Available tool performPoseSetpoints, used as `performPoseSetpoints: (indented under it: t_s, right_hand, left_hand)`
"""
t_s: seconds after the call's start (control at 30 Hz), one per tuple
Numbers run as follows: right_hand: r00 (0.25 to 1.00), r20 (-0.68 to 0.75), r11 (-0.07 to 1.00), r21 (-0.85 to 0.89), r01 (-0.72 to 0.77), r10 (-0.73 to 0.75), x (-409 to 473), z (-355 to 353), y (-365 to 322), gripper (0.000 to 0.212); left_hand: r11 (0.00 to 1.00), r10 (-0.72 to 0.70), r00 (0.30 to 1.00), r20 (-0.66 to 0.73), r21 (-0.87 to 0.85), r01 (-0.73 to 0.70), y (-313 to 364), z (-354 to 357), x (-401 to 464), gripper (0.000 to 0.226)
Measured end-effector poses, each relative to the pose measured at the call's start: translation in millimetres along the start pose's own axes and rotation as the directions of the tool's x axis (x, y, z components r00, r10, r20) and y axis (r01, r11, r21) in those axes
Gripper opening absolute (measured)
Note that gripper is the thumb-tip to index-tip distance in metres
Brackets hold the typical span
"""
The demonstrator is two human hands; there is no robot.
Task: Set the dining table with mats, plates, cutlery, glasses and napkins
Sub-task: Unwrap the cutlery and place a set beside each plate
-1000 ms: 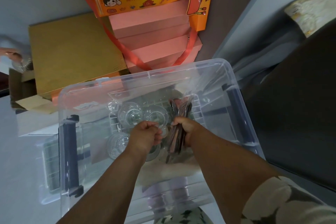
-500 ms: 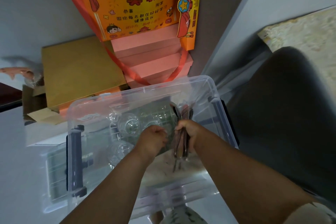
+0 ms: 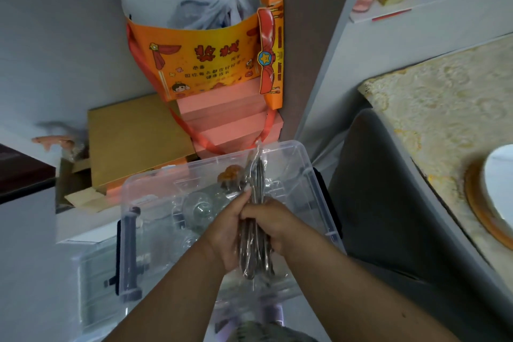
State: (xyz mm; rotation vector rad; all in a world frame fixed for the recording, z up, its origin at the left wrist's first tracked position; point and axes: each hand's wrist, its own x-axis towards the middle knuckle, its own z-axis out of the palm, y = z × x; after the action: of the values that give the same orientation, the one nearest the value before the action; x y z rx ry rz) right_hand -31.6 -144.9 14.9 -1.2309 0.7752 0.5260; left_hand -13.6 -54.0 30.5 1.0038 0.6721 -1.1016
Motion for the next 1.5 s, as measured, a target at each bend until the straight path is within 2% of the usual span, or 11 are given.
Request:
performPoseSetpoints:
  t_s: [0.17,0.27,0.33,0.53,0.63,0.73,0.8,1.0,1.17,1.3,1.5]
  right_hand:
    - [0.978,-0.032,0.958,-0.207,0.197,-0.208,-22.7,3.2,-14.6,0.017]
    - [0.929,0.005,0.739,-0.605,0.298,-0.371,-38.9,-5.1,-31.0,0.020]
    - [0.919,0.062,0.643,-0.696,0.319,-0.390,-50.0,-8.5,-42.6,0.029]
    - [0.879,0.026,0.837,-0.294,0.462,-0.476,-79.3,-15.2,-68.4,0.025]
    - [0.851,-0.139,0.856,-0.201,0.477,-0.507,-90.3,-18.4,-70.3,0.022]
    - [0.798,-0.256,0.835,-0.097,0.541,-0.546,-111.6,-20.3,-75.1,0.022]
    - [0.741,-0.347,0.814,-0.157,0.559,-0.575,-127.5,-22.7,-77.6,0.028]
    - [0.575,-0.567,0.801,-0.322,0.504,-0.590,-164.9,-48.4,-76.0,0.032]
    - [0.472,-0.670,0.813,-0.394,0.428,-0.573,-200.4,-79.5,-65.1,0.028]
    - [0.380,-0.774,0.841,-0.347,0.415,-0.507,-227.0,-114.9,-51.1,0.034]
    - [0.269,-0.903,0.829,-0.148,0.540,-0.337,-264.1,-176.8,-30.1,0.042]
  left_hand:
    - [0.996,0.088,0.995,0.042,0.012,-0.088,7.4,12.5,-25.2,0.058]
    - [0.995,0.095,0.989,0.117,0.016,-0.098,14.0,13.2,-34.7,0.068]
    - [0.993,0.116,0.978,0.173,0.015,-0.120,19.2,16.1,-43.2,0.068]
    - [0.949,0.304,0.928,0.217,0.018,-0.315,32.1,33.6,-57.7,0.083]
    - [0.931,0.338,0.904,0.262,0.048,-0.362,36.5,38.2,-60.9,0.083]
    - [0.884,0.394,0.878,0.270,0.150,-0.443,37.0,52.1,-79.1,0.049]
    - [0.843,0.405,0.860,0.309,0.239,-0.483,33.6,63.7,-90.6,0.025]
    - [0.765,0.341,0.850,0.402,0.407,-0.500,15.7,102.3,-119.5,0.023]
    - [0.786,0.198,0.864,0.462,0.452,-0.422,-5.6,137.1,-127.6,0.036]
    - [0.791,0.040,0.879,0.475,0.523,-0.318,-29.1,171.7,-124.6,0.048]
    - [0.742,-0.095,0.873,0.479,0.619,-0.259,-65.9,235.9,-115.3,0.027]
